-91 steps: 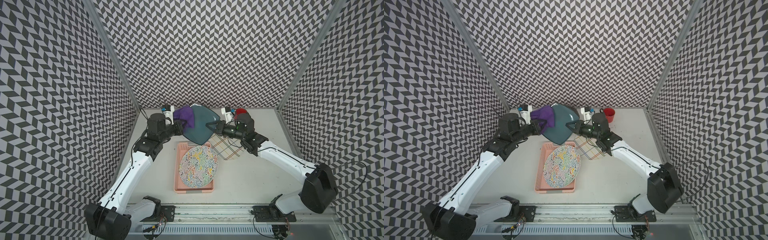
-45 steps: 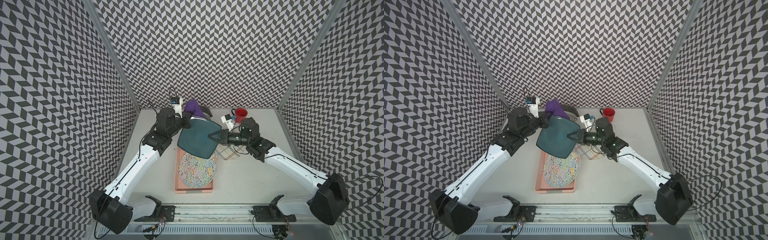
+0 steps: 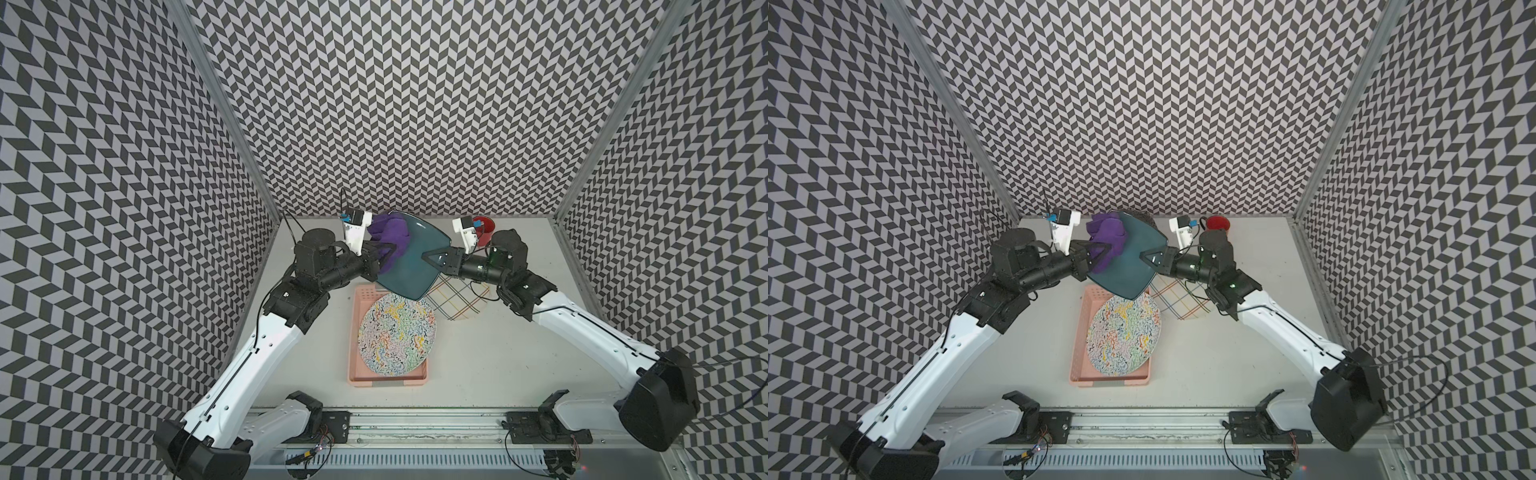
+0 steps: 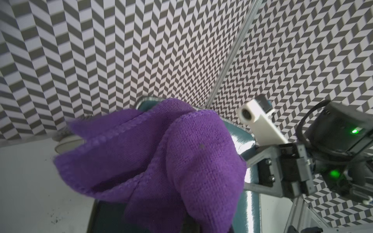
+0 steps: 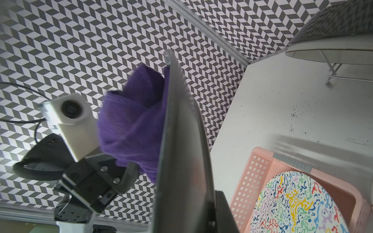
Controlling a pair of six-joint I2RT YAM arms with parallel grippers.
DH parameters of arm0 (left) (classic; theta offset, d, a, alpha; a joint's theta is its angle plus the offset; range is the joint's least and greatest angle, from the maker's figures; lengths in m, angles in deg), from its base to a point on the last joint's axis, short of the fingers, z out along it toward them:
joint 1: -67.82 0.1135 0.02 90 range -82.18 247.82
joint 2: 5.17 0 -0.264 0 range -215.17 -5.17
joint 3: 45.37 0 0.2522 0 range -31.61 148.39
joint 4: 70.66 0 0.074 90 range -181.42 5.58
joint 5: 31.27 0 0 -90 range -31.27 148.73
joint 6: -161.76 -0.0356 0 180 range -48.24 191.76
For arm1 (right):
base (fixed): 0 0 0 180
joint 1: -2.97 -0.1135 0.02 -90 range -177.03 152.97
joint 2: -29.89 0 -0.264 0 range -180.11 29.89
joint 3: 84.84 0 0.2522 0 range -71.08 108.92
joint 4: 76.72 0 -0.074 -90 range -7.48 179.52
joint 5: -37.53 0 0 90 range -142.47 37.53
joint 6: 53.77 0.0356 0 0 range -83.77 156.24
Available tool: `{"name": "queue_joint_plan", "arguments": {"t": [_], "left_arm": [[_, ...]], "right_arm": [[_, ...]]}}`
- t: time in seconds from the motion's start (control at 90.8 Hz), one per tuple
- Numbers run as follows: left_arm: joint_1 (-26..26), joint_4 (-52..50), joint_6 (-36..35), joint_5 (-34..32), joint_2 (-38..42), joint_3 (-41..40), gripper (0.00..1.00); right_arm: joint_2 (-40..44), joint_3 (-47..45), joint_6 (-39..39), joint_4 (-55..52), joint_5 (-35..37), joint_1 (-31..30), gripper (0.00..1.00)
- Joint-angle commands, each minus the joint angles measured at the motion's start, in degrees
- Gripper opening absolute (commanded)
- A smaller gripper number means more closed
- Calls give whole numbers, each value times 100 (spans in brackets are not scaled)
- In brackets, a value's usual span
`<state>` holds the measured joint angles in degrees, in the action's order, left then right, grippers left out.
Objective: Wipe the wet plate dry
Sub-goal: Wipe the plate with towel.
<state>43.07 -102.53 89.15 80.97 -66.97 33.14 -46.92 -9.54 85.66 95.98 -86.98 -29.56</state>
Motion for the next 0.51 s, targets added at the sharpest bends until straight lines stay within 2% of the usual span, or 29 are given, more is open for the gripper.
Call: {"name": "queue_joint_plan", "arguments": {"t": [0.0,0.066,0.143,0.264,0.386,0.496], "left_arm": [[97,-448,-48,-741,-108,-245,0],[194,-666,-129,-679,-360,-97,0],[104,-546,-142,-250,-664,178,0],[-573,-232,-273,-109,-1063,758,0],[-999,-352,-367,-98,-1487,1222,0],[-1014,-324,-345,-147,-1337,943,0]], "right_arm": [[419,373,-58,1240,-138,2,0],[492,289,-157,1317,-218,-58,0],[509,255,-402,1222,-208,-296,0],[362,302,-491,1162,-240,-551,0],[402,275,21,1747,-92,-303,0],[512,270,411,1987,-7,155,0]]}}
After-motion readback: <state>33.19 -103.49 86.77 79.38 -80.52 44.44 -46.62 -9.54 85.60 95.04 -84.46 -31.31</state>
